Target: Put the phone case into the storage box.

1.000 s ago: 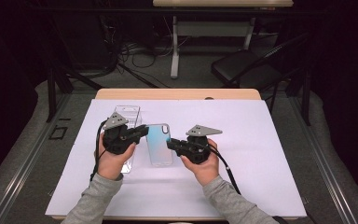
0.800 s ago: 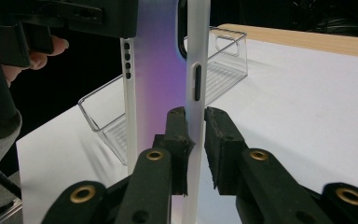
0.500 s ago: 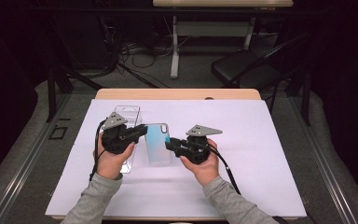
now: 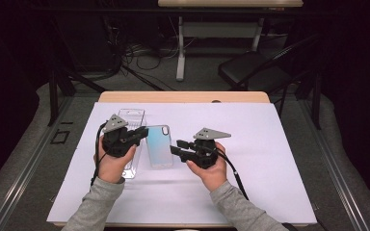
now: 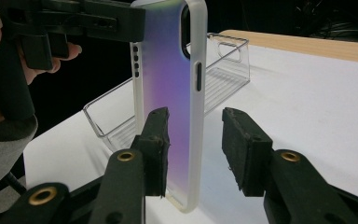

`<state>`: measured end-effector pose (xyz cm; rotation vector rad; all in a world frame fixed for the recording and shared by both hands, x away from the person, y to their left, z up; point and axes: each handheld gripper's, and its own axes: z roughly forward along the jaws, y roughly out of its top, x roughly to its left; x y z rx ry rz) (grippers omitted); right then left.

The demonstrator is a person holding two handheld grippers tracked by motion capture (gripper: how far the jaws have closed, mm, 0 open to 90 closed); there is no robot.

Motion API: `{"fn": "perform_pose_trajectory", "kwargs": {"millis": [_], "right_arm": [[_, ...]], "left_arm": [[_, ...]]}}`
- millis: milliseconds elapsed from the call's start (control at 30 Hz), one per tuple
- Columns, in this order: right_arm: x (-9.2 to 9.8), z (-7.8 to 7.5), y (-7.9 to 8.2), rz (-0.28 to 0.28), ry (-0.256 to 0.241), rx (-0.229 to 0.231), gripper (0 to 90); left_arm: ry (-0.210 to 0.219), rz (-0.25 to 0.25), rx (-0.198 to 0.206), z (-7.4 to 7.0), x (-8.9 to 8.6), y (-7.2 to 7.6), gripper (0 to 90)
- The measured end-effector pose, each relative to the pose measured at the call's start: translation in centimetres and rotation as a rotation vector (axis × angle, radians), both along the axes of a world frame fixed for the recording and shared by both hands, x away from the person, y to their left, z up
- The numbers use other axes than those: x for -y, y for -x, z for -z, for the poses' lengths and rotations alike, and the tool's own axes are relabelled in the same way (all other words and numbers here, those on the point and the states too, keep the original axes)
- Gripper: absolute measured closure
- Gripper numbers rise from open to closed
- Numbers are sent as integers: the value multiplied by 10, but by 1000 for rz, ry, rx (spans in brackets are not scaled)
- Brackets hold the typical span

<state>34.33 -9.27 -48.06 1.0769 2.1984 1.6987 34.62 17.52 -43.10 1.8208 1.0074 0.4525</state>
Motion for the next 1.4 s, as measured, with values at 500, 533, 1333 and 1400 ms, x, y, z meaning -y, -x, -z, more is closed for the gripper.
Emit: {"fn": "perform_pose_trajectory", "kwargs": {"millis": [500, 533, 1333, 1400], "right_arm": [[4, 0, -6, 41, 18, -7, 490], [5, 0, -6, 45, 24, -2, 482], [9, -2, -12, 43, 92, 14, 496], [9, -2, -11, 36, 99, 17, 489]], "left_arm": [[9, -49, 7, 0, -16, -5, 830], [11, -51, 8, 0, -17, -5, 830], [34, -84, 51, -13, -34, -1, 831], [36, -85, 58, -14, -35, -1, 831]]}}
